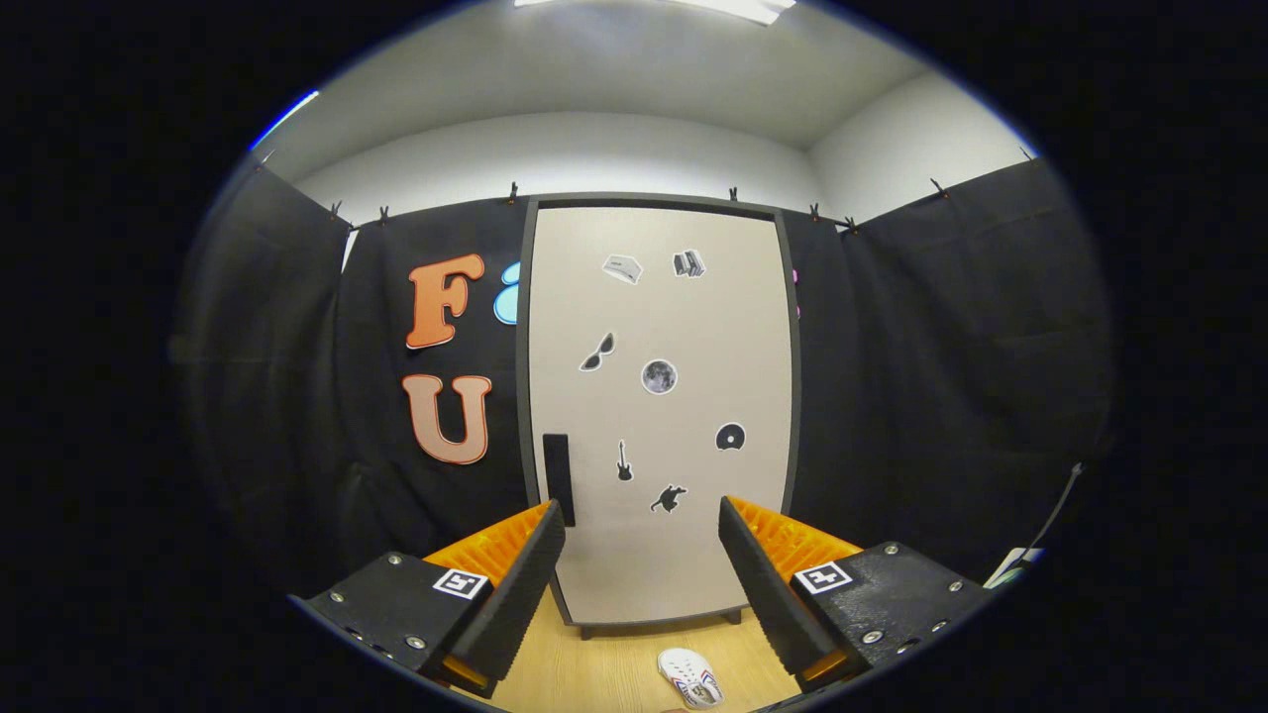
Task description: Open the shoe cabinet door, grab the shoes and put them into the shoe cabinet, then close the shoe cabinet door.
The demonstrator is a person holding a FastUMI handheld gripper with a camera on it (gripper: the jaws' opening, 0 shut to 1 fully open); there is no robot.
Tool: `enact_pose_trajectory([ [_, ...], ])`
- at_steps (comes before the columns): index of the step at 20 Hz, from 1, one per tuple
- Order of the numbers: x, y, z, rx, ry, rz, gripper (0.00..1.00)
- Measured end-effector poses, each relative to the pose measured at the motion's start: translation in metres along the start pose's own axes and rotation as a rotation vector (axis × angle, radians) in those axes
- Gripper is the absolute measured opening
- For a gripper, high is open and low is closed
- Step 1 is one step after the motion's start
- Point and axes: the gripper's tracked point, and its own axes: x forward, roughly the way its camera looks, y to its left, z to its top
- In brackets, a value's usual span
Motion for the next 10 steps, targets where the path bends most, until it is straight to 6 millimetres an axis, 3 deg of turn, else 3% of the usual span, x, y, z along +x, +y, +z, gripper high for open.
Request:
enact_pose_trajectory([
  [10,0.010,0.018,-0.005,-0.011,0.011,0.031,0.97],
])
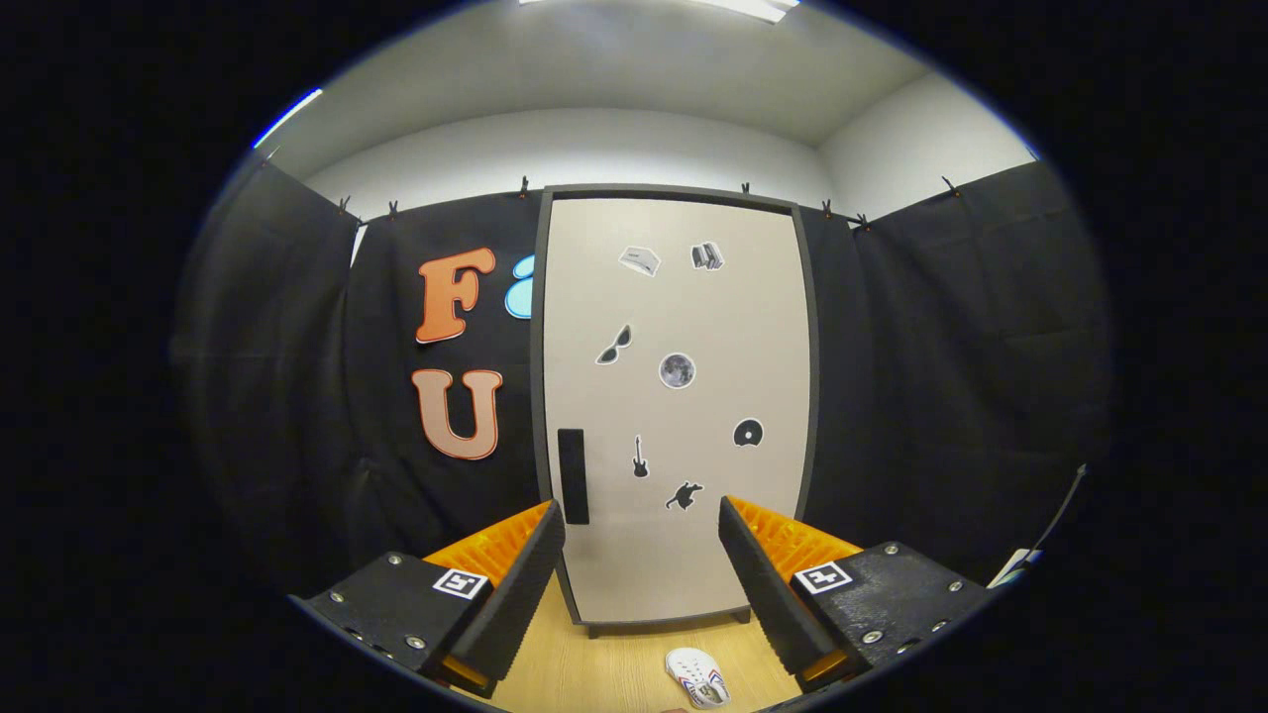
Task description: Open the shoe cabinet door, grab the shoes and put them into the shoe cabinet, then close the shoe cabinet door.
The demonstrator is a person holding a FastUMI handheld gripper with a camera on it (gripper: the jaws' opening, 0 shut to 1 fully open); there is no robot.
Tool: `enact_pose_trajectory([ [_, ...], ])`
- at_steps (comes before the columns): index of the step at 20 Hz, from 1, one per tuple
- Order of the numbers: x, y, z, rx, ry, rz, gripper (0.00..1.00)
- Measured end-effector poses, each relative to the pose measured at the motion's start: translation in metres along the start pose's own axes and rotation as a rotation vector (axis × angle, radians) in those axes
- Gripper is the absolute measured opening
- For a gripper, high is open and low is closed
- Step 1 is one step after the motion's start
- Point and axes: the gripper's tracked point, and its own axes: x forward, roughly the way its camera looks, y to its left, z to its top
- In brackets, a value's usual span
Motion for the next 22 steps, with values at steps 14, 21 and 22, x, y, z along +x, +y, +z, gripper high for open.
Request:
enact_pose_trajectory([
  [14,0.021,0.022,-0.009,-0.056,0.024,0.046,0.97],
  [21,0.068,0.035,-0.037,-0.098,0.068,0.061,0.97],
  [22,0.077,0.037,-0.040,-0.103,0.076,0.063,0.97],
])
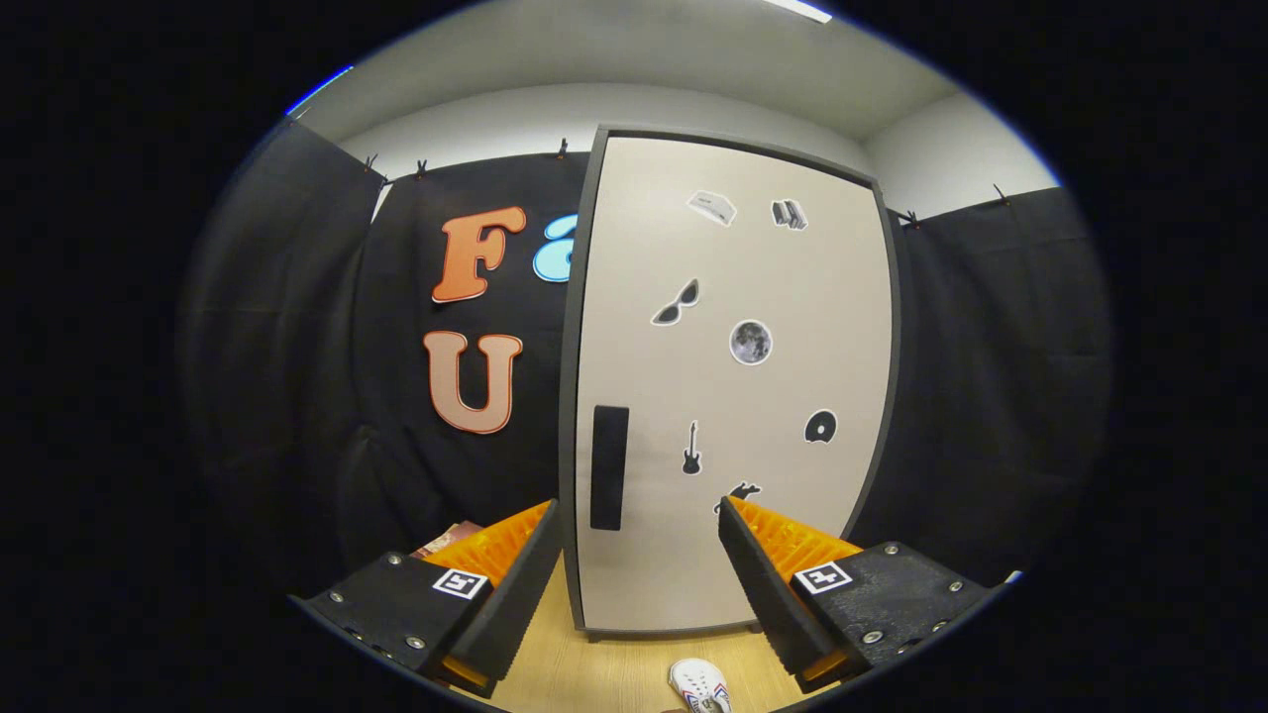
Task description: Open the shoe cabinet door, grab the shoes and put them into the shoe cabinet, then close the shoe cabinet door.
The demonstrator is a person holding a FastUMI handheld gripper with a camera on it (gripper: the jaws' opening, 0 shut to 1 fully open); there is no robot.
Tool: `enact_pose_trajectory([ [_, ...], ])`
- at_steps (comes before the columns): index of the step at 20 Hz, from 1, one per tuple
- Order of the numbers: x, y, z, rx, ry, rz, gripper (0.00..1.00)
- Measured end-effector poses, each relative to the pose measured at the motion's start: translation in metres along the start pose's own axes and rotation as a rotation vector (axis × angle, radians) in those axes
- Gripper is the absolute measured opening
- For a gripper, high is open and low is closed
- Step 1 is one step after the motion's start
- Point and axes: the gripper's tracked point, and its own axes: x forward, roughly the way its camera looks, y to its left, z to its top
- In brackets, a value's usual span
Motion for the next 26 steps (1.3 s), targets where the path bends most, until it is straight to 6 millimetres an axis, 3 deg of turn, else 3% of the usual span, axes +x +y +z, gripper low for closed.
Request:
enact_pose_trajectory([
  [7,0.069,0.023,-0.022,-0.015,0.067,0.032,0.96],
  [10,0.102,0.028,-0.031,-0.027,0.086,0.019,0.89],
  [15,0.136,0.038,-0.041,0.007,0.126,0.012,0.85],
  [20,0.139,0.043,-0.038,-0.033,0.109,0.015,0.76],
  [21,0.138,0.039,-0.039,-0.039,0.111,0.000,0.70],
  [22,0.135,0.039,-0.038,-0.014,0.111,0.010,0.44],
  [26,0.132,0.039,-0.040,0.022,0.110,0.020,0.33],
])
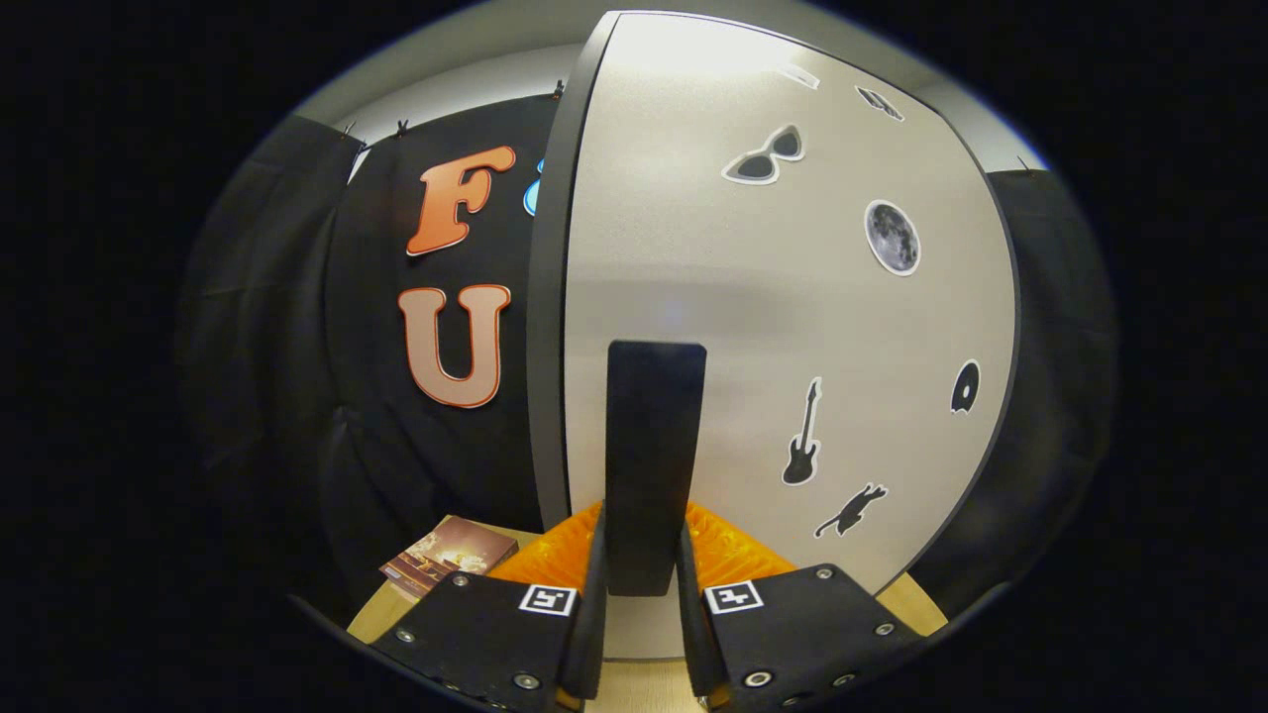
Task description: Open the shoe cabinet door, grab the shoes and put them into the shoe cabinet, then close the shoe cabinet door.
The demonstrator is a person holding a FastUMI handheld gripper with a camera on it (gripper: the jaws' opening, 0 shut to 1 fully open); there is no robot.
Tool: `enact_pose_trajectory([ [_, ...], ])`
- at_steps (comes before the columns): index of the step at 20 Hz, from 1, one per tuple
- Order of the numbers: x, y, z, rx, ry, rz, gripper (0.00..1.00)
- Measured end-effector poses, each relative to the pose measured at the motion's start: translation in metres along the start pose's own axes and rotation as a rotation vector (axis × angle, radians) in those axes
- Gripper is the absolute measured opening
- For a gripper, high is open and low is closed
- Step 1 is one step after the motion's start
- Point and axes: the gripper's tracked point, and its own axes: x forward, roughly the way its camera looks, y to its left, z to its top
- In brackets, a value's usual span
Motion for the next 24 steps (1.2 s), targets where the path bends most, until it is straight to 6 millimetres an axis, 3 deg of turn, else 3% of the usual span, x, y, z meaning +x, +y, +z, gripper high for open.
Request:
enact_pose_trajectory([
  [9,-0.043,-0.005,0.001,0.008,-0.044,0.028,0.27],
  [16,-0.083,-0.029,-0.009,0.016,-0.049,0.011,0.26],
  [24,-0.103,-0.057,-0.012,0.030,-0.049,-0.030,0.22],
])
